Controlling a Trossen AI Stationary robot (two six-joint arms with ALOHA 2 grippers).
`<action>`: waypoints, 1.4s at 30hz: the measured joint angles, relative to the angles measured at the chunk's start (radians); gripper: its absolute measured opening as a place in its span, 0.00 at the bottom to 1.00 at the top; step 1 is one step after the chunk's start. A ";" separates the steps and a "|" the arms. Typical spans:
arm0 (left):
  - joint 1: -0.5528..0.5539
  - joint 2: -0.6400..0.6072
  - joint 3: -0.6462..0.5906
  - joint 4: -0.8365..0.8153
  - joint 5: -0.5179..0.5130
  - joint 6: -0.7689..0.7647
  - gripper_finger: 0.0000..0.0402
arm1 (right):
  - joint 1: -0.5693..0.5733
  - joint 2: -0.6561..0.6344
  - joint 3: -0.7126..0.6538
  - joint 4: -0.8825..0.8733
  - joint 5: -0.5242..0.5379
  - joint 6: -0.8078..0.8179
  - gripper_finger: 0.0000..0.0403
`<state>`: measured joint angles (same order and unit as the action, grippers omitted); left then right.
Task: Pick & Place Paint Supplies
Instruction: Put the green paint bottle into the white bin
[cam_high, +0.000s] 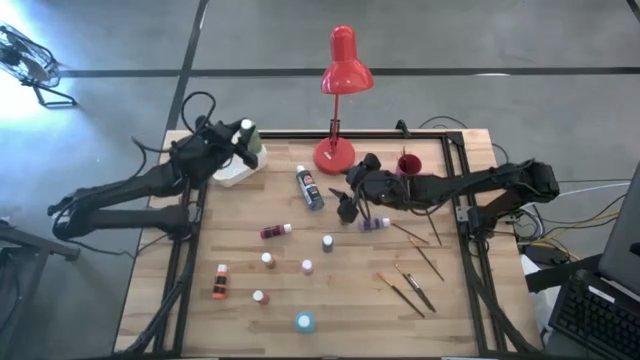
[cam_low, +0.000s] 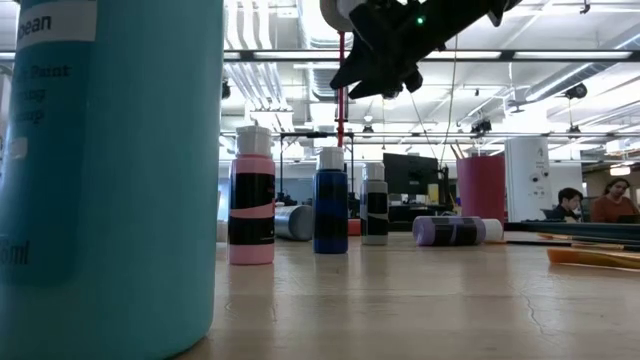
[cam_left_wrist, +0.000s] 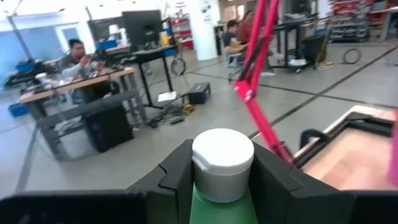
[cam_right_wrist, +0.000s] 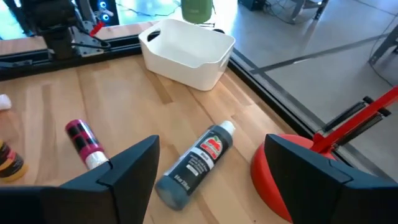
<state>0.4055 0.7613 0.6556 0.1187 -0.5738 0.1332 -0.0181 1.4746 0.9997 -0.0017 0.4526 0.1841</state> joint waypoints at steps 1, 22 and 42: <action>0.026 0.000 -0.012 0.006 0.007 -0.010 0.30 | -0.003 0.000 0.000 -0.001 0.000 0.000 0.69; 0.415 0.123 -0.232 0.314 0.149 -0.171 0.30 | -0.042 0.000 0.000 0.002 -0.005 -0.002 0.66; 0.442 0.464 -0.235 0.560 0.061 -0.199 0.30 | -0.042 0.000 0.000 0.004 -0.008 -0.010 0.64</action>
<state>0.8478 1.2257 0.4202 0.6788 -0.5130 -0.0661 -0.0601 1.4750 0.9997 0.0025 0.4450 0.1743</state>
